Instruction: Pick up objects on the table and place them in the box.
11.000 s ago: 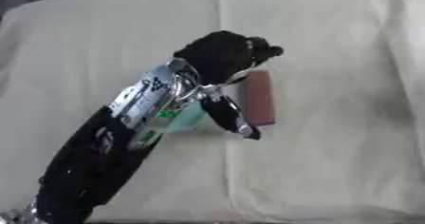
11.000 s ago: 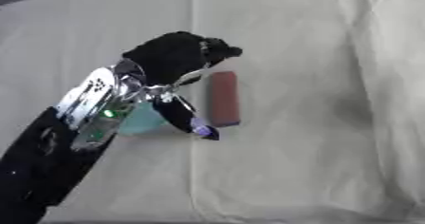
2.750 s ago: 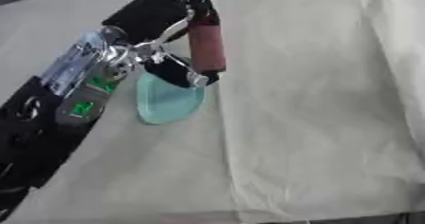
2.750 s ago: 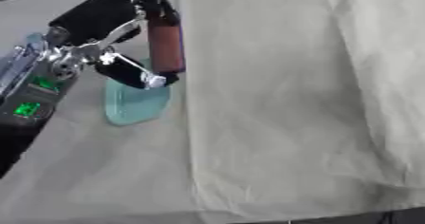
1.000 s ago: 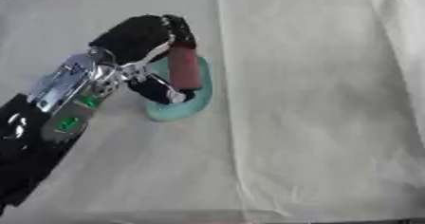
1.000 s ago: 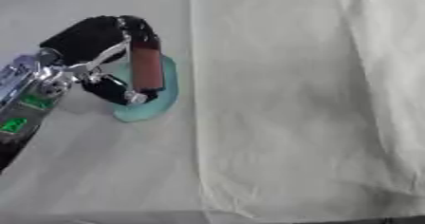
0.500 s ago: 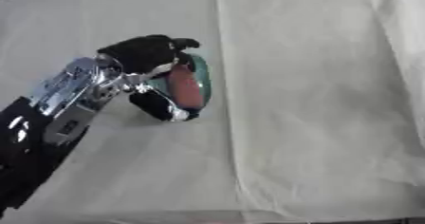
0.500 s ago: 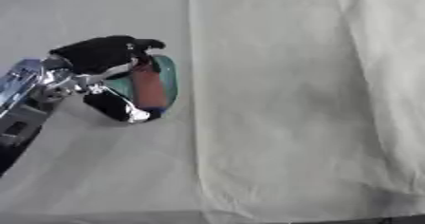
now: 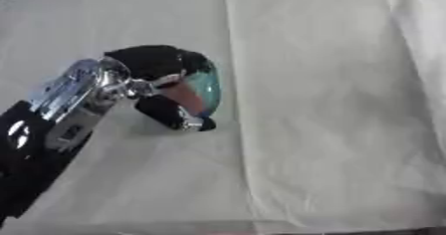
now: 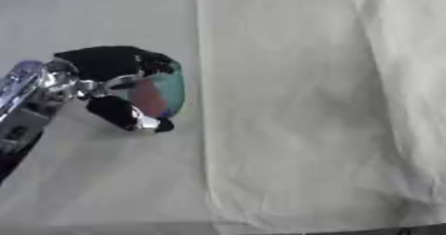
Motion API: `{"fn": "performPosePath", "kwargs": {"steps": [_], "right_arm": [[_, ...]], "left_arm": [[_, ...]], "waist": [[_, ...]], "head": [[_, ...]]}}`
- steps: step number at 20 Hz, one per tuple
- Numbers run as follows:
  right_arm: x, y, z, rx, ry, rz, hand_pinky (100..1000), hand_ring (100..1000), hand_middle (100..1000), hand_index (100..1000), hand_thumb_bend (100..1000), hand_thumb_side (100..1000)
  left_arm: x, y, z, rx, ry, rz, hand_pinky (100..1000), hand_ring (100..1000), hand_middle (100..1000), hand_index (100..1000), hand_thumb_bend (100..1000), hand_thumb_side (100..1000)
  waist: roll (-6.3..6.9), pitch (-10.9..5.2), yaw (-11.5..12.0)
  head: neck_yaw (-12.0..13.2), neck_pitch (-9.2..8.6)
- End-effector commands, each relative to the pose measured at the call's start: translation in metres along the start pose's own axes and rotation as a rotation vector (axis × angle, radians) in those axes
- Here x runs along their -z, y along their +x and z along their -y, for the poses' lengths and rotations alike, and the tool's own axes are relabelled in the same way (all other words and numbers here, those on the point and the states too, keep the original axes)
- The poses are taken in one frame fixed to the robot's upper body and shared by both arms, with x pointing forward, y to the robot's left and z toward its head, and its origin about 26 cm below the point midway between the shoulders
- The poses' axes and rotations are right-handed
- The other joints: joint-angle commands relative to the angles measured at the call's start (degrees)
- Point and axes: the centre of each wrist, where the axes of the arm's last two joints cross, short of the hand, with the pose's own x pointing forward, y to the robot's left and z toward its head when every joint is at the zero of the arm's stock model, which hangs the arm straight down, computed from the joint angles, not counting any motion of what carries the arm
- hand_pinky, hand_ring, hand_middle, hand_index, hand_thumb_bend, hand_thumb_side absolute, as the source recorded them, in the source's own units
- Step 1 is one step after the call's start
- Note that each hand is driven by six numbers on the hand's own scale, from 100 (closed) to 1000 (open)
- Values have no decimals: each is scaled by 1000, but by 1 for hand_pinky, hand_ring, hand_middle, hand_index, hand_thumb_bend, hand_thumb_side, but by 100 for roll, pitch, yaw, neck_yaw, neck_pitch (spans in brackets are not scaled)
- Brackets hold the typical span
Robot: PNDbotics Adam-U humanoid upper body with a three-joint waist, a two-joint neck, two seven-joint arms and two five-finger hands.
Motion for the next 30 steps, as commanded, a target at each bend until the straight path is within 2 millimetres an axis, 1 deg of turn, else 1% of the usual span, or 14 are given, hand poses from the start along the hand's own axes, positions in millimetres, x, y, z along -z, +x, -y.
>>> {"fn": "performPosePath", "kwargs": {"steps": [1, 2, 3, 5, 6, 8, 10, 15, 16, 18, 19, 20, 25, 30], "right_arm": [[5, 3, 4, -11, 1, 27, 402, 610, 871, 797, 100, 492], [5, 3, 3, -11, 2, 26, 402, 610, 870, 797, 100, 492], [5, 3, 3, -10, 2, 26, 402, 610, 870, 797, 100, 492], [5, 3, 3, -10, 3, 27, 402, 610, 870, 797, 100, 493], [5, 4, 3, -8, 3, 28, 402, 610, 870, 797, 100, 492], [5, 4, 2, -7, 3, 28, 402, 610, 866, 797, 100, 493], [5, 4, 3, -6, 0, 28, 402, 610, 865, 796, 100, 493], [5, 6, 1, 0, -14, 31, 403, 611, 865, 799, 100, 496], [5, 7, 0, 9, -18, 35, 405, 621, 866, 804, 100, 497], [5, 8, -1, 11, -29, 38, 412, 666, 867, 808, 100, 498], [5, 9, -1, 11, -36, 39, 409, 655, 867, 806, 100, 498], [5, 9, -2, 12, -44, 40, 430, 707, 876, 819, 100, 495], [6, 12, -6, 15, -75, 50, 463, 744, 899, 844, 100, 514], [6, 13, -9, 10, -67, 53, 492, 767, 954, 884, 100, 497]], "left_arm": [[-7, -10, -19, 31, 286, -40, 964, 999, 1000, 1000, 100, 721], [-7, -11, -24, 14, 440, -32, 939, 998, 992, 1000, 100, 642], [-7, -11, -24, -22, 600, 2, 911, 994, 990, 1000, 100, 630], [-5, -6, -16, -153, 888, 124, 901, 990, 983, 1000, 100, 684], [-3, -1, -11, -247, 1019, 204, 874, 968, 957, 1000, 100, 740], [1, 8, 1, -437, 1189, 332, 831, 936, 922, 983, 100, 799], [4, 17, 10, -614, 1283, 425, 759, 886, 871, 932, 100, 850], [14, 43, 21, -995, 1419, 550, 695, 836, 829, 881, 100, 913], [16, 49, 24, -1062, 1428, 566, 693, 833, 826, 874, 100, 957], [20, 62, 29, -1190, 1424, 593, 691, 831, 824, 870, 100, 980], [21, 68, 31, -1240, 1412, 603, 691, 832, 824, 872, 100, 976], [22, 73, 33, -1281, 1405, 608, 653, 794, 793, 837, 100, 951], [25, 83, 40, -1319, 1372, 584, 636, 781, 786, 822, 100, 936], [26, 89, 40, -1269, 1291, 599, 638, 787, 790, 827, 100, 922]], "waist": [[-81, -99, 24], [-89, -106, 34], [-92, -108, 39], [-92, -111, 43], [-94, -111, 42], [-97, -113, 49], [-106, -122, 77], [-170, -175, 203], [-194, -188, 233], [-243, -216, 295], [-265, -229, 322], [-291, -242, 351], [-419, -303, 457], [-462, -343, 499]], "head": [[30, -22], [26, -22], [23, -22], [25, -22], [29, -22], [30, -22], [30, -22], [-2, -22], [-3, -22], [-9, -22], [-14, -22], [-17, -22], [-11, -22], [25, -22]]}}
